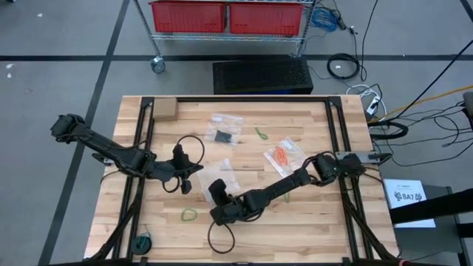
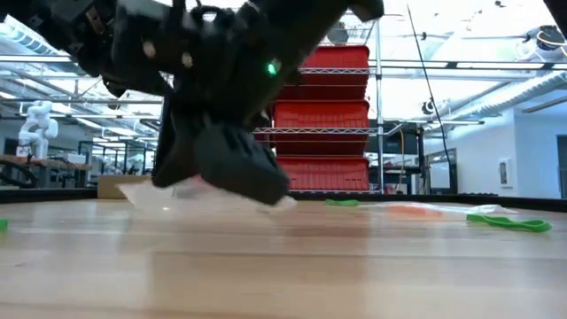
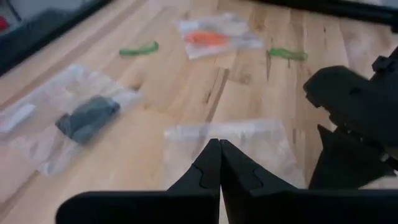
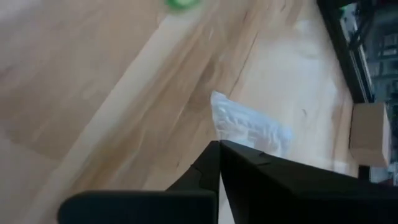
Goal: Sort rubber bands
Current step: Open the transparent zip bag
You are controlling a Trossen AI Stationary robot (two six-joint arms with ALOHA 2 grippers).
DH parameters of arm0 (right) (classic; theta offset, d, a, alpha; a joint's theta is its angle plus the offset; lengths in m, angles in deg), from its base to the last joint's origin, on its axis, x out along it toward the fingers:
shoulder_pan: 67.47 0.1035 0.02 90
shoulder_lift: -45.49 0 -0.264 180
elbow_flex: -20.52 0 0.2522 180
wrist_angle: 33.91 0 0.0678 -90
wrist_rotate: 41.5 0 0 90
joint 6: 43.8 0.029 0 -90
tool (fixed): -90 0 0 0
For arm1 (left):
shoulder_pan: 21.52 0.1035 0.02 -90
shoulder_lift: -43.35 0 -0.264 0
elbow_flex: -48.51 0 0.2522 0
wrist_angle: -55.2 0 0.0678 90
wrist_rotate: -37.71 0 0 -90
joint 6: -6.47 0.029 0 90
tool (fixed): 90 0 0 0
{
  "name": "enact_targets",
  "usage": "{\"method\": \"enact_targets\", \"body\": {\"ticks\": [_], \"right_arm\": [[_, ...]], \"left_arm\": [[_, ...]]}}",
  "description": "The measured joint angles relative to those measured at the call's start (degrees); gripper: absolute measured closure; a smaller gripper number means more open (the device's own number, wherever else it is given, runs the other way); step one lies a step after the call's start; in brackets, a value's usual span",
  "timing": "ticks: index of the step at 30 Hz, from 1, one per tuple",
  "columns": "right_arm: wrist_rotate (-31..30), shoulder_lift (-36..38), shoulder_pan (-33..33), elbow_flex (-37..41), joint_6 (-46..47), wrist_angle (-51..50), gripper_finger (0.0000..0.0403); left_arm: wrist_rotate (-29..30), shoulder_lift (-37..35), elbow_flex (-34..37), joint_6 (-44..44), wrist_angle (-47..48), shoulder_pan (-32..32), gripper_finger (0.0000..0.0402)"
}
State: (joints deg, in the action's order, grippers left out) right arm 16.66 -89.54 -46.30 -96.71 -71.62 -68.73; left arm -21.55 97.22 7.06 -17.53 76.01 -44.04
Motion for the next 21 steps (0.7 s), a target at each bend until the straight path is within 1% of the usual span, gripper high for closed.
{"method": "enact_targets", "body": {"ticks": [3, 5, 9, 12, 16, 19, 21], "right_arm": [[0.26, 1.56, -0.2, -0.11, 5.12, -3.79, 0.0402], [-0.2, 2.91, -0.24, -0.02, 8.17, -6.22, 0.0403], [-4.11, 6.63, 0.23, 0.16, 13.5, -10.5, 0.0403], [-6.82, 10.64, 0.96, 2.3, 17.25, -11.8, 0.0403], [-9.27, 18.27, 1.8, 9.82, 22.7, -8.6, 0.0403], [-13.43, 24.6, 2.75, 18.58, 26.7, -2.73, 0.0403], [-16.31, 28.64, 3.65, 25.06, 28.89, 3.67, 0.0403]], "left_arm": [[1.44, -0.33, 0.0, 2.16, -2.49, -0.01, 0.0397], [3.49, -0.77, 0.0, 3.76, -3.58, -0.01, 0.0397], [8.0, -2.77, -0.04, 8.17, -7.69, -0.09, 0.0397], [8.96, -4.63, -0.04, 12.04, -11.27, -0.08, 0.0398], [9.19, -6.45, -0.04, 17.33, -15.66, -0.01, 0.0398], [9.18, -7.15, -0.04, 21.05, -17.95, 0.12, 0.0398], [8.22, -7.17, -0.04, 23.24, -19.44, 0.52, 0.0398]]}}
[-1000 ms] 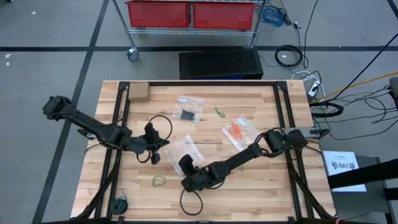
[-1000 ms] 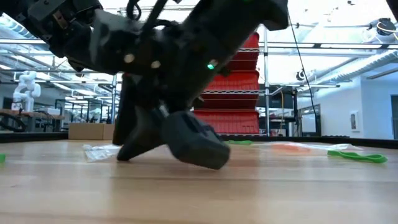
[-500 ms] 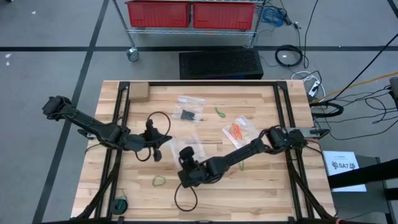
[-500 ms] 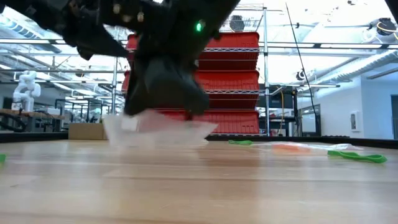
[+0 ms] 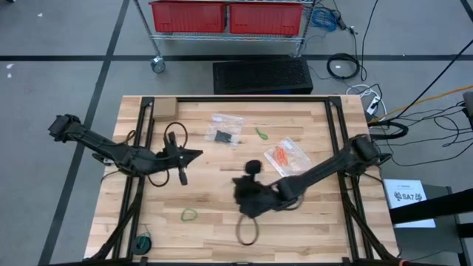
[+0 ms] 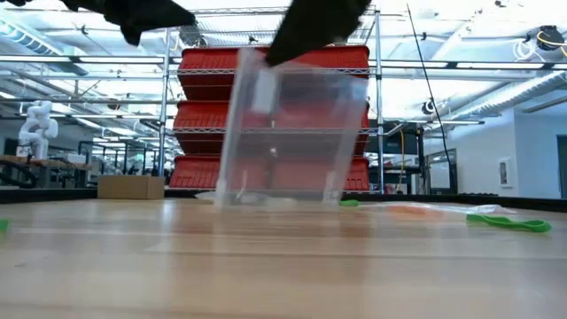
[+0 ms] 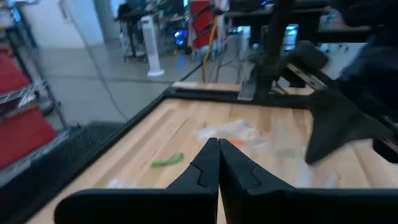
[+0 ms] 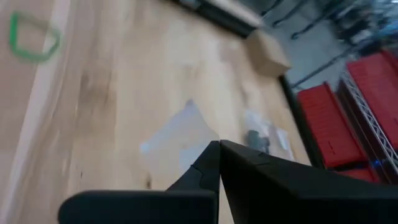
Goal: Sort rubber bands
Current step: Open the transparent zip bag
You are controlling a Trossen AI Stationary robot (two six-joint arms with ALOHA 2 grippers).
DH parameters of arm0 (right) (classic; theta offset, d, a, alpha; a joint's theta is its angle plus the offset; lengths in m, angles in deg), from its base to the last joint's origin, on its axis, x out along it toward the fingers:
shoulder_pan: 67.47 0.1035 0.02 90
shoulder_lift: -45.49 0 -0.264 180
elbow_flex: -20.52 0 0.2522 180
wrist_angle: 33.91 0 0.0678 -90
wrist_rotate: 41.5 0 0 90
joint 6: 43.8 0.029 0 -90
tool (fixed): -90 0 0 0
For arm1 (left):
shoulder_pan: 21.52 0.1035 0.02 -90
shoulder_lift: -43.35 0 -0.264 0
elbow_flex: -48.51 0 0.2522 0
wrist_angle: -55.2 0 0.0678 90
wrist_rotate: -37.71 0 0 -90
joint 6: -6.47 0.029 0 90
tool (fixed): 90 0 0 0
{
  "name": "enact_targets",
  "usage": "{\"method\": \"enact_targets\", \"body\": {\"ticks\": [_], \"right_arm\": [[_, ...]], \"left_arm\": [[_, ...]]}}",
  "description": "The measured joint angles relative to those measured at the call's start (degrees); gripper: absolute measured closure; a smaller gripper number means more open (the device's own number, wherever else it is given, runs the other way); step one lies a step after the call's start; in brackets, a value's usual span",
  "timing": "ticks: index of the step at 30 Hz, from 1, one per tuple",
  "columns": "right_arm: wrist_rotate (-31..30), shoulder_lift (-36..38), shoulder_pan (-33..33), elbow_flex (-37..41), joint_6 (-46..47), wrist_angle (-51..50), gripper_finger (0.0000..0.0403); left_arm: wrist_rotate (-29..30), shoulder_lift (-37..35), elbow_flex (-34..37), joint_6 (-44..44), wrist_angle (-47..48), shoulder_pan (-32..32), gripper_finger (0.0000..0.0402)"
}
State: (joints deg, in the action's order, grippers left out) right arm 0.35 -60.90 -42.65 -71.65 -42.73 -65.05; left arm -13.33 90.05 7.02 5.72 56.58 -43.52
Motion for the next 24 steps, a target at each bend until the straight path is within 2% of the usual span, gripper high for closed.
{"method": "enact_targets", "body": {"ticks": [3, 6, 9, 12, 18, 24], "right_arm": [[-4.1, 5.06, 1.14, 9.31, 1.03, 12.22, 0.0403], [-6.84, 8.27, 1.49, 16.9, 0.29, 24.57, 0.0403], [-9.43, 10.43, 1.49, 21.61, -1.6, 35.08, 0.0403], [-12.12, 11.49, 1.51, 23.62, -5.14, 41.77, 0.0403], [-13.87, 13.12, 0.84, 23.47, -13.49, 51.58, 0.0403], [-13.74, 13.14, 0.08, 23.47, -25.47, 66.49, 0.0403]], "left_arm": [[-3.59, -0.02, 2.3, 2.74, -6.4, 0.94, 0.0398], [-9.5, 0.0, 8.18, 5.48, -17.99, 2.34, 0.0398], [-14.31, 0.04, 15.55, 7.31, -30.05, 3.33, 0.0398], [-16.06, 0.04, 21.96, 6.15, -37.75, 3.81, 0.0398], [-16.38, 0.5, 25.7, -7.14, -35.28, 3.98, 0.038], [-17.17, 2.69, 25.48, -7.81, -35.71, 3.98, 0.0319]]}}
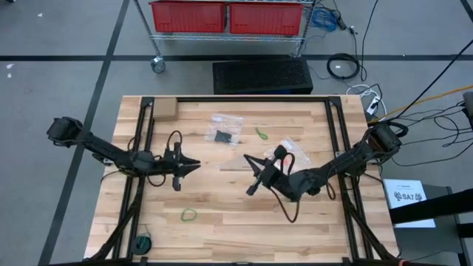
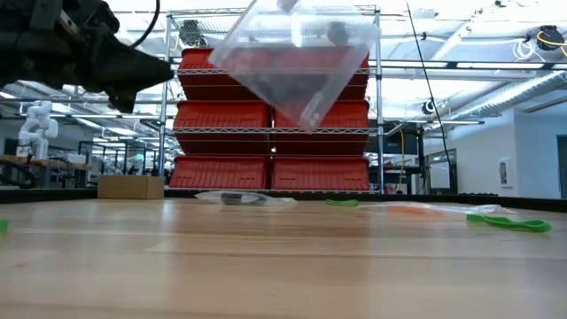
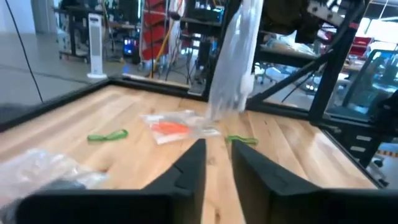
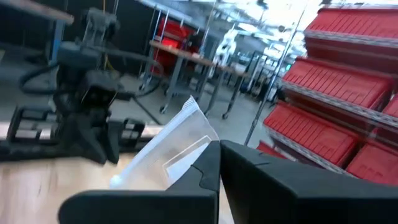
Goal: Sort rubber bands
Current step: Open the transparent zip bag
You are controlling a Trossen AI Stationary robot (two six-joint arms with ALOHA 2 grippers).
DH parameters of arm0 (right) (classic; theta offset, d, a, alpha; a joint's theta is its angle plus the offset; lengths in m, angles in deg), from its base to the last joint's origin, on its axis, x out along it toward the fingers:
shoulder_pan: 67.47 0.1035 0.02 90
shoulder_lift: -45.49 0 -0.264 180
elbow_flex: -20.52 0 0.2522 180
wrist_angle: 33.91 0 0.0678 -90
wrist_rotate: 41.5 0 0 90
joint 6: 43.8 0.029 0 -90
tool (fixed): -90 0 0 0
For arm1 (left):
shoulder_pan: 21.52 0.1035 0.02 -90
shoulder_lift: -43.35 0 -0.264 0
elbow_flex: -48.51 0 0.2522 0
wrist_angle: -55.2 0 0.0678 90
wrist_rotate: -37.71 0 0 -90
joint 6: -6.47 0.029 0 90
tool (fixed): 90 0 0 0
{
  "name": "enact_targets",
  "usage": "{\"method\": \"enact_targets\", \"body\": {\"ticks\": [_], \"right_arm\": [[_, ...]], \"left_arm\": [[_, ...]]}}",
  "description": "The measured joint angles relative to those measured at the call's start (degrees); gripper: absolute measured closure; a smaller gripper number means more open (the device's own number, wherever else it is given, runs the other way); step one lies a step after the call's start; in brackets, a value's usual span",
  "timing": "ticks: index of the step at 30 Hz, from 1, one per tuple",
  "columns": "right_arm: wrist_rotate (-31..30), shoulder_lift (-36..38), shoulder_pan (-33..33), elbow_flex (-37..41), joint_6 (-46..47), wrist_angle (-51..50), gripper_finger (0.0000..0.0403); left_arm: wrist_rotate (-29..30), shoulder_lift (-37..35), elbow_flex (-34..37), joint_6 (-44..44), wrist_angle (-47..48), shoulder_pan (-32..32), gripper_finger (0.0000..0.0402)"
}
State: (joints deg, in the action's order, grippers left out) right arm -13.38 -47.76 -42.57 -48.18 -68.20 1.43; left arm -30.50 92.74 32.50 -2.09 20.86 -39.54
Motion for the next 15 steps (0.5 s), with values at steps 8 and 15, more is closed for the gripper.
{"method": "enact_targets", "body": {"ticks": [8, 15], "right_arm": [[0.61, 0.0, -1.76, 0.0, -5.06, 6.53, 0.0403], [3.75, 0.0, -3.99, 0.0, -3.87, 8.12, 0.0403]], "left_arm": [[0.45, 3.94, -3.26, 5.08, -1.67, 0.0, 0.0237], [1.46, 10.91, -9.2, 11.54, -1.7, 0.53, 0.0223]]}}
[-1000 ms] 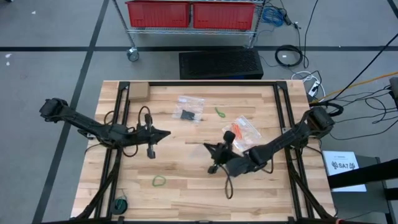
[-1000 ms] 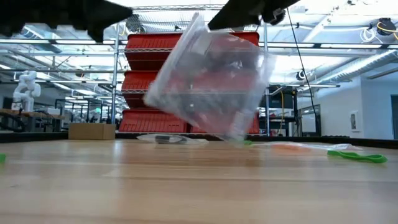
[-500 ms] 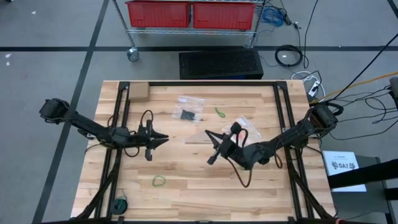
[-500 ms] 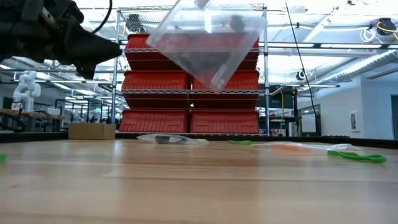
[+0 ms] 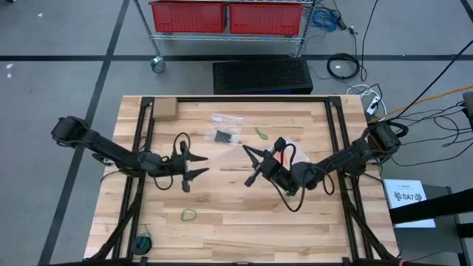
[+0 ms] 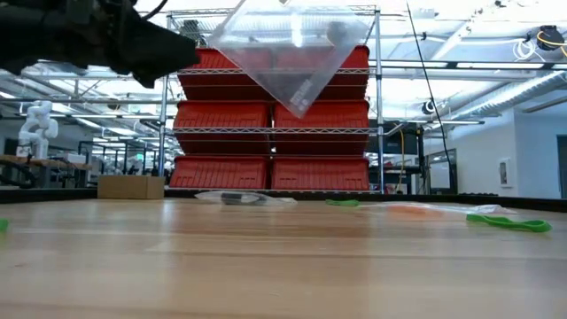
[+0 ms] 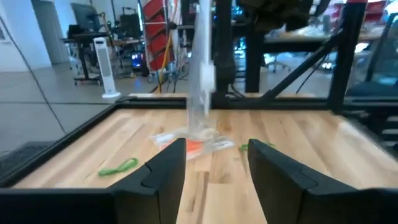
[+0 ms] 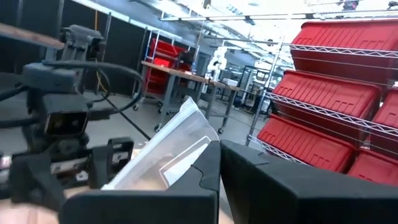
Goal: Sort rubber bands
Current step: Open the transparent zip bag
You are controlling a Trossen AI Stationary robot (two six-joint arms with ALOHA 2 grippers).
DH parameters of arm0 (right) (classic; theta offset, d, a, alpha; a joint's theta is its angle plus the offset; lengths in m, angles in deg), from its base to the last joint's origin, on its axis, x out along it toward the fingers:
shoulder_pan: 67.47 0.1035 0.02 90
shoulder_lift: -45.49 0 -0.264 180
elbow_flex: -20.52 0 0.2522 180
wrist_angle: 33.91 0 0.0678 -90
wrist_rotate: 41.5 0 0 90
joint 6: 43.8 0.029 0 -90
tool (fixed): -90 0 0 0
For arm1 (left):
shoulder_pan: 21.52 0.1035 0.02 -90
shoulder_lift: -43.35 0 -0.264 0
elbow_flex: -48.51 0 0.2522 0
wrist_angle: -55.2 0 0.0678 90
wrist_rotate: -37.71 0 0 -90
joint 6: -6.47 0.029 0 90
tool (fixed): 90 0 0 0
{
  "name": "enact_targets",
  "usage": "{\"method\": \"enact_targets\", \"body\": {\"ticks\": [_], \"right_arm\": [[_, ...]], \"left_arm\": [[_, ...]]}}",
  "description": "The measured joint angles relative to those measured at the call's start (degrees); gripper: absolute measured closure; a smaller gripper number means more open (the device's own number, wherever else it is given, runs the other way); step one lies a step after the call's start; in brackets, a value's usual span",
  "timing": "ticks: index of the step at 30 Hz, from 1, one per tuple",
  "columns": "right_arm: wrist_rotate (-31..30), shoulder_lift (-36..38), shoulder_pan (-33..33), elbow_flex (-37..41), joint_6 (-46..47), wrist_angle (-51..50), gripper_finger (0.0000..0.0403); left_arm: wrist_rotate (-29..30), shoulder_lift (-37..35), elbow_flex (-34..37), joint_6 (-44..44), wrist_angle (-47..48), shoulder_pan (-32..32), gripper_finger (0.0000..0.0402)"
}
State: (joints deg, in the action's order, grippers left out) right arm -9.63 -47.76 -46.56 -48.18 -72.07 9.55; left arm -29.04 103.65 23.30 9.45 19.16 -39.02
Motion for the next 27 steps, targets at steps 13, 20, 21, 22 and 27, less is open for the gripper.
{"method": "enact_targets", "body": {"ticks": [13, 20, 21, 22, 27], "right_arm": [[2.15, 0.0, -0.37, -0.02, -0.21, 0.36, 0.0403], [2.58, 0.0, -0.35, -0.02, 0.0, 0.39, 0.0403], [2.58, 0.0, -0.35, -0.02, 0.02, 0.38, 0.0403], [2.58, 0.0, -0.35, -0.02, 0.07, 0.39, 0.0403], [2.57, 0.0, -0.35, -0.05, 0.3, -0.09, 0.0403]], "left_arm": [[-1.39, 6.99, -2.51, 0.34, -8.35, 4.54, 0.0223], [-1.44, 7.12, -2.49, -2.8, -8.13, 5.2, 0.0243], [-1.4, 7.12, -2.49, -3.13, -8.11, 5.4, 0.0254], [-1.35, 7.12, -2.49, -3.76, -8.13, 5.63, 0.0269], [-1.14, 7.12, -2.49, -4.11, -8.3, 6.74, 0.0377]]}}
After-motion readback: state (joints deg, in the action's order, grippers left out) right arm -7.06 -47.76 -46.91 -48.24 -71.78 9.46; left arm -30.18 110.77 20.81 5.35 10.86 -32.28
